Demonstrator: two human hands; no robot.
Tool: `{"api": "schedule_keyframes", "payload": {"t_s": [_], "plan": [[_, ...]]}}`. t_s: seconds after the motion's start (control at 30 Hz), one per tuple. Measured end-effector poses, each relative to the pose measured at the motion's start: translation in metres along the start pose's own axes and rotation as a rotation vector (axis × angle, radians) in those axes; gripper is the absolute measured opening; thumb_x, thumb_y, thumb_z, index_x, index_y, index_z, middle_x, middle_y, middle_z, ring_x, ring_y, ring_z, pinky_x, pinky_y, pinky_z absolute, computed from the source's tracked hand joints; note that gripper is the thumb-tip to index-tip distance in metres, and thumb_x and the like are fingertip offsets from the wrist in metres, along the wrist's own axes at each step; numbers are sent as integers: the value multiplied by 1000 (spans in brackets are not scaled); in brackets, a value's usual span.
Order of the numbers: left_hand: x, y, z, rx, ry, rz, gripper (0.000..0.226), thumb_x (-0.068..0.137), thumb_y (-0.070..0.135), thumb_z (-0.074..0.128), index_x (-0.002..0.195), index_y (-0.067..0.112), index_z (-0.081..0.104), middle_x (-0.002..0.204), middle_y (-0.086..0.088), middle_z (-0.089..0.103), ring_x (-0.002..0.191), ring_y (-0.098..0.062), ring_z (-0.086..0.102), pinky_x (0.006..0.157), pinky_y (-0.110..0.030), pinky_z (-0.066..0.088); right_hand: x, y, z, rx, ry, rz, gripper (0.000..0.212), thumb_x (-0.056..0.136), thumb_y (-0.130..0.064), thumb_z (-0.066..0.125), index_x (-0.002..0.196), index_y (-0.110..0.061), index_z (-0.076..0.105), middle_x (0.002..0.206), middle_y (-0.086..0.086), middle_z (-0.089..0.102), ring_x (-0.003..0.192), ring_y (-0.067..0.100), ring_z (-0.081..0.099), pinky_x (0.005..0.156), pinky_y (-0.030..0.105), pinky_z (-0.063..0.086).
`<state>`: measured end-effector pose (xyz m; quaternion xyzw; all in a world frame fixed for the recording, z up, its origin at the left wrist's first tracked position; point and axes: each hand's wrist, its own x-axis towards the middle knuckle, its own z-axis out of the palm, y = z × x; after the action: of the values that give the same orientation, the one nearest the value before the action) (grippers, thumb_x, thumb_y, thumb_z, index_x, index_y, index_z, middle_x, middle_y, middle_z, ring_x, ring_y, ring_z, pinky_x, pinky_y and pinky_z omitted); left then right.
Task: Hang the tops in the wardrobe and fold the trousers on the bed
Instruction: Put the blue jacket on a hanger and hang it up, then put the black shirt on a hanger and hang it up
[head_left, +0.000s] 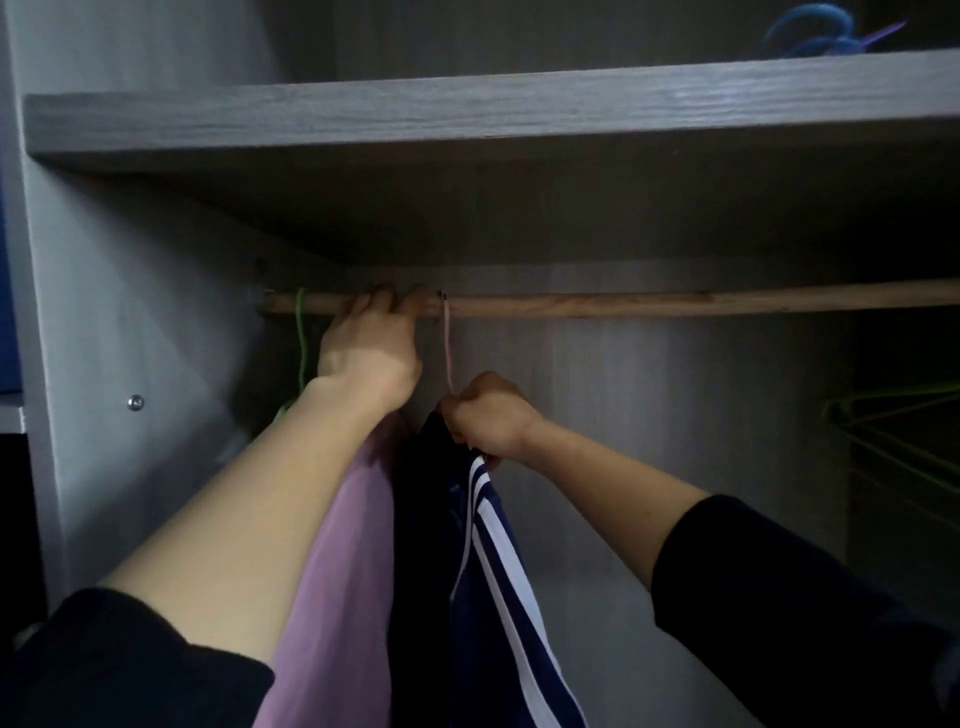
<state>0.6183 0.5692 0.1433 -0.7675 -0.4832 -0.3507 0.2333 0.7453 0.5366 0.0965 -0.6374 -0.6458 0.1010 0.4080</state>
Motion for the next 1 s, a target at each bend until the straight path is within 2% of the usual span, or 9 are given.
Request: {"api": "schedule_keyframes", "payload": {"t_s": [0.13,0.23,0.33,0.43,0.57,0.63,0.73,0.87,1.0], "plan": [[2,11,-11,-58,-71,-39,64,89,18,49,149,21,25,152,-12,29,142,-29,21,118,-40,3,-8,6,-22,-2,-7,-14,29,98,-27,45,86,-6,60,81,14,63,52,21,58,35,19,41],[-3,34,-20,-149,-37,-35,61,90,19,47,148,20,27,152,-10,30,143,-26,21,118,-42,-2,-17,21,-50,-53,69,-21,27,98,-34,47,92,-9,55,85,9,58,60,23,61,39,21,43],[-9,72,-30,-226,-20,15,62,89,15,47,148,19,28,153,-9,28,142,-25,21,118,-37,0,-31,40,-86,-217,148,-32,24,94,-34,51,92,-11,56,89,9,59,81,31,66,54,29,52],[-6,117,-34,-265,-24,96,60,91,16,46,148,19,28,150,-11,32,139,-30,26,118,-38,9,-52,63,-125,-404,232,-19,19,89,-34,54,93,-16,57,98,10,63,92,32,63,72,35,51],[0,181,-32,-330,13,203,57,92,20,45,146,21,29,146,-10,36,133,-33,31,111,-37,22,-85,94,-176,-615,320,36,19,90,-35,55,95,-17,56,101,7,63,90,27,60,73,35,51],[0,213,-29,-352,15,259,57,92,20,44,147,21,28,148,-9,34,135,-31,29,113,-37,19,-103,108,-200,-673,337,70,17,91,-34,55,94,-18,53,94,6,61,83,25,61,74,39,54],[0,253,-19,-390,20,330,57,91,20,45,147,20,30,149,-10,34,136,-28,29,116,-41,15,-129,127,-231,-766,361,124,14,92,-31,55,95,-17,51,93,5,59,78,25,57,64,34,46],[5,292,-4,-363,4,336,59,91,27,46,146,23,29,146,-10,37,135,-28,29,116,-42,14,-158,153,-265,-936,408,143,22,89,-28,54,104,-12,55,109,10,61,100,34,59,73,37,45],[12,306,10,-329,53,311,58,91,32,41,147,22,29,138,-13,42,128,-33,33,115,-43,12,-173,174,-294,-1152,477,174,31,88,-27,55,114,-10,53,117,11,57,114,31,52,80,38,47]]}}
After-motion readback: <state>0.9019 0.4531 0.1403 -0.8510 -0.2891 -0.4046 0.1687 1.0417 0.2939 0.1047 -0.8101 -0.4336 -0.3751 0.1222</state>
